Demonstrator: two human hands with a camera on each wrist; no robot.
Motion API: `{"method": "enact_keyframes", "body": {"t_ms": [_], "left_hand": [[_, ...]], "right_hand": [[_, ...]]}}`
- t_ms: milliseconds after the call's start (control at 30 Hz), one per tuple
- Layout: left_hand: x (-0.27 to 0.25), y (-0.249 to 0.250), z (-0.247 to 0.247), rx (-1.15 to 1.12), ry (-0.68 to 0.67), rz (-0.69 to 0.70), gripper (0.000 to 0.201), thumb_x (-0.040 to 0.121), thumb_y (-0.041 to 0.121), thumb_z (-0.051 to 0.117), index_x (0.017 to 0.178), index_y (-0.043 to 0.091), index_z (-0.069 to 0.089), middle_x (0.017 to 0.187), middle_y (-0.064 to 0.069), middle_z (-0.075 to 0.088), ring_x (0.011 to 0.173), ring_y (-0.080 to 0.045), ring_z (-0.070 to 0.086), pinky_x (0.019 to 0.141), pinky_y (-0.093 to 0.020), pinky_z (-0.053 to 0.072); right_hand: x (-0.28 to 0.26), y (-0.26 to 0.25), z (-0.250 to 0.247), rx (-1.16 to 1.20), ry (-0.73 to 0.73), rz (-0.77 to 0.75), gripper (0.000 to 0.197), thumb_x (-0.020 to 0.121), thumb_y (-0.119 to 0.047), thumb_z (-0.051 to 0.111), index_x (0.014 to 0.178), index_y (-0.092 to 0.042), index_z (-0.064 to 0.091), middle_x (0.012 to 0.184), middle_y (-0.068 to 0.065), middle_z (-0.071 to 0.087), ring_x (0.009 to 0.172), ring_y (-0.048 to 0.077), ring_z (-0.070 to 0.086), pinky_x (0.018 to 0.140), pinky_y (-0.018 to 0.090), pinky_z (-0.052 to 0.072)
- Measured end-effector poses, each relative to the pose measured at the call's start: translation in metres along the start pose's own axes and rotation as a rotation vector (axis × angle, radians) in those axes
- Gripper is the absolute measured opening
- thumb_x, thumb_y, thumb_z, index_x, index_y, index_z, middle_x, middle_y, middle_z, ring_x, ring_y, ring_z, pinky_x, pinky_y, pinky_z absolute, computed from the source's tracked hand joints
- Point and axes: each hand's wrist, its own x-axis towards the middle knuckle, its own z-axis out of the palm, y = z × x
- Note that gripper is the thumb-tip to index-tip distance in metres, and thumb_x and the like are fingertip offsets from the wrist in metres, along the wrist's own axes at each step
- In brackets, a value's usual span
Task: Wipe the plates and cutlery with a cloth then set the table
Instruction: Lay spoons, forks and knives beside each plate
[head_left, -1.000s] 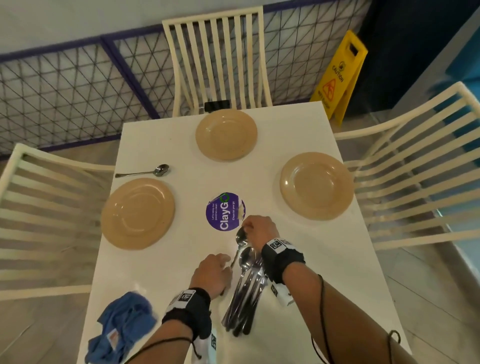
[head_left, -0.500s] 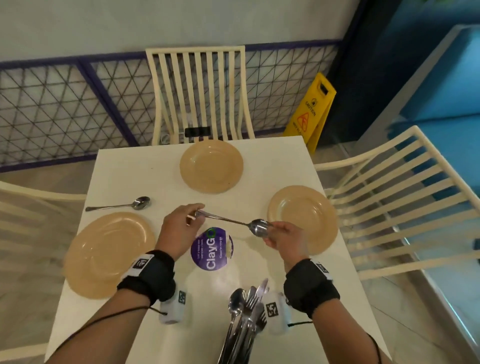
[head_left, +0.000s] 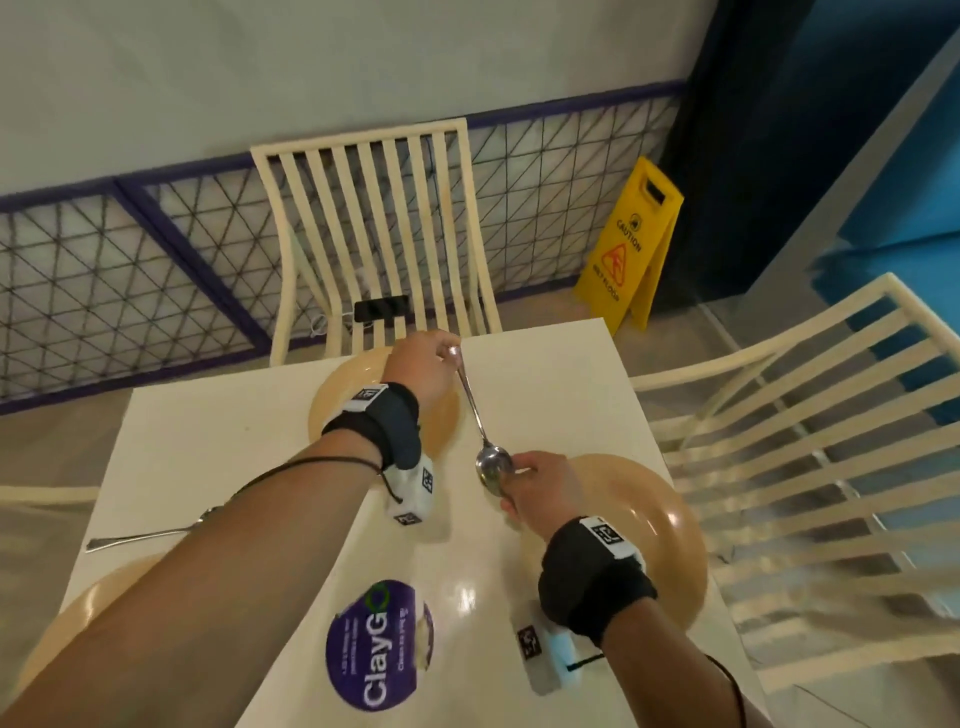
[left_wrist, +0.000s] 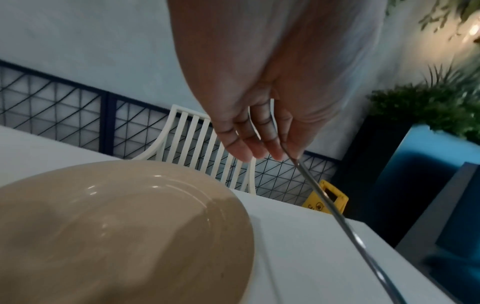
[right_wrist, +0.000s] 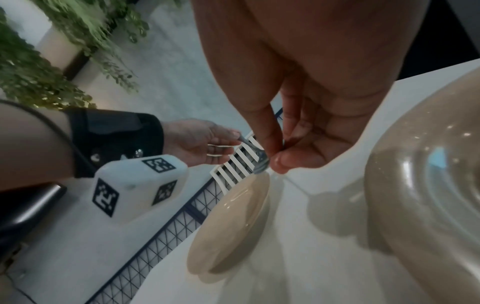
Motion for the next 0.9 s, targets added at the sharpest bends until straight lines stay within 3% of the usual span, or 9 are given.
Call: {"method": "enact_keyframes", "body": {"t_ms": [100, 167, 233, 300, 433, 600, 767, 900], "left_hand": [[0.04, 0.002, 0.018, 0.191, -0.042, 0.044, 0.023, 0.1, 0.022, 0.055, 0.118, 0.021, 0.07, 0.119, -0.004, 0.069, 0.111, -0.026, 0.062, 0.096, -0.033, 0.046], [0.061, -0.001, 0.03, 0.297, -0.083, 0.047, 0.024, 0.098, 0.024, 0.055, 0.117, 0.022, 0.07, 0.119, -0.003, 0.069, 0.112, -0.028, 0.061, 0.095, -0.035, 0.049], [0.079, -0.007, 0.04, 0.35, -0.114, 0.027, 0.021, 0.097, 0.024, 0.055, 0.112, 0.023, 0.07, 0.116, -0.004, 0.069, 0.111, -0.03, 0.061, 0.095, -0.041, 0.051], [0.092, -0.013, 0.047, 0.376, -0.133, 0.007, 0.023, 0.096, 0.024, 0.055, 0.112, 0.021, 0.071, 0.115, -0.004, 0.069, 0.112, -0.031, 0.06, 0.096, -0.044, 0.051], [0.111, -0.025, 0.056, 0.396, -0.15, -0.007, 0.032, 0.098, 0.026, 0.054, 0.127, 0.02, 0.068, 0.126, -0.003, 0.067, 0.12, -0.029, 0.057, 0.107, -0.041, 0.047], [0.124, -0.035, 0.065, 0.389, -0.119, -0.003, 0.033, 0.096, 0.028, 0.06, 0.128, 0.023, 0.068, 0.125, -0.001, 0.068, 0.114, -0.024, 0.062, 0.103, -0.035, 0.049], [0.128, -0.04, 0.069, 0.439, -0.102, 0.007, 0.032, 0.094, 0.034, 0.061, 0.125, 0.031, 0.068, 0.121, 0.0, 0.066, 0.114, -0.025, 0.06, 0.1, -0.043, 0.051], [0.129, -0.044, 0.073, 0.509, -0.093, 0.02, 0.032, 0.096, 0.035, 0.058, 0.128, 0.034, 0.065, 0.121, -0.002, 0.061, 0.119, -0.027, 0.053, 0.1, -0.049, 0.049]], "right_hand": [[0.04, -0.01, -0.001, -0.083, -0.038, 0.029, 0.013, 0.068, -0.015, 0.067, 0.075, -0.024, 0.073, 0.074, 0.006, 0.076, 0.076, 0.024, 0.075, 0.079, 0.04, 0.062], [0.064, -0.013, 0.003, -0.104, -0.041, 0.053, 0.008, 0.071, -0.019, 0.066, 0.065, -0.023, 0.07, 0.071, 0.005, 0.075, 0.075, 0.026, 0.075, 0.077, 0.042, 0.062], [0.086, -0.013, 0.009, -0.13, -0.036, 0.047, 0.015, 0.068, -0.028, 0.063, 0.064, -0.015, 0.07, 0.071, 0.008, 0.074, 0.072, 0.03, 0.075, 0.074, 0.044, 0.062], [0.105, -0.011, 0.017, -0.152, -0.046, 0.032, 0.024, 0.064, -0.032, 0.061, 0.067, -0.01, 0.069, 0.076, 0.012, 0.074, 0.074, 0.034, 0.074, 0.071, 0.045, 0.062], [0.12, -0.018, 0.022, -0.171, -0.076, 0.0, 0.021, 0.078, -0.02, 0.068, 0.093, -0.006, 0.072, 0.093, 0.017, 0.071, 0.086, 0.037, 0.073, 0.077, 0.047, 0.061], [0.129, -0.022, 0.023, -0.183, -0.103, -0.007, 0.034, 0.075, -0.011, 0.07, 0.108, -0.018, 0.07, 0.101, 0.013, 0.069, 0.088, 0.036, 0.072, 0.079, 0.045, 0.061], [0.135, -0.022, 0.027, -0.179, -0.12, -0.005, 0.039, 0.072, -0.01, 0.071, 0.108, -0.024, 0.069, 0.101, 0.012, 0.07, 0.084, 0.034, 0.073, 0.076, 0.043, 0.062], [0.134, -0.022, 0.027, -0.225, -0.101, -0.021, 0.033, 0.078, -0.012, 0.068, 0.108, -0.026, 0.068, 0.102, 0.009, 0.069, 0.084, 0.033, 0.073, 0.075, 0.042, 0.063]]}}
